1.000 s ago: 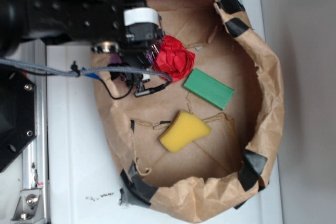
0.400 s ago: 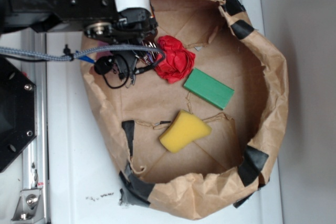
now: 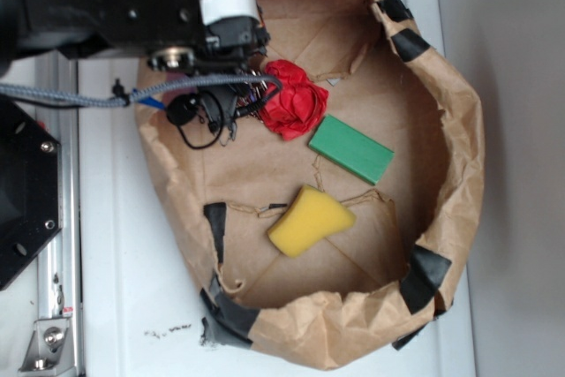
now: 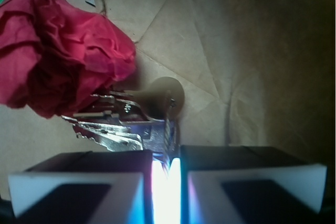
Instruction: Grab the silver keys.
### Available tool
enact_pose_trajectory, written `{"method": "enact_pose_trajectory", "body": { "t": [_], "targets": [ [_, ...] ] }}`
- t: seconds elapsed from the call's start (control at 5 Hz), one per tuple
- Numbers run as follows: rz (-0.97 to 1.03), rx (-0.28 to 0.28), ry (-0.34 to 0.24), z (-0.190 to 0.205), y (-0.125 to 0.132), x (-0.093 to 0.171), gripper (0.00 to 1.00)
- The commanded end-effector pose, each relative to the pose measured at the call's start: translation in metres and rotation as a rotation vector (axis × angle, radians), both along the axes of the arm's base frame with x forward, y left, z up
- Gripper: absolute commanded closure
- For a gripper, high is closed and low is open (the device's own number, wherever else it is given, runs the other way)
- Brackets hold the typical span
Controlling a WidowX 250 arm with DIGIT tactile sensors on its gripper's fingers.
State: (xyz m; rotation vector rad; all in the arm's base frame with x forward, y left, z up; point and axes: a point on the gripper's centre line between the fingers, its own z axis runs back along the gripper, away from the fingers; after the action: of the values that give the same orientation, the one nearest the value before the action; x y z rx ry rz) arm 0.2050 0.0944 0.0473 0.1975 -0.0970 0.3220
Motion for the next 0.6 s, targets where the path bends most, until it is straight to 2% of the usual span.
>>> {"method": "enact_pose_trajectory", "body": {
  "t": [0.0, 0.2, 0.4],
  "targets": [
    [0.024, 0.036, -0.040, 0.008, 0.004, 0.015, 1.00],
    [0.020, 0.039, -0.043, 0.009, 0.002, 0.014, 1.00],
    [-0.012, 0.026, -0.052, 0.030, -0.019, 0.005, 1.00]
  ]
}}
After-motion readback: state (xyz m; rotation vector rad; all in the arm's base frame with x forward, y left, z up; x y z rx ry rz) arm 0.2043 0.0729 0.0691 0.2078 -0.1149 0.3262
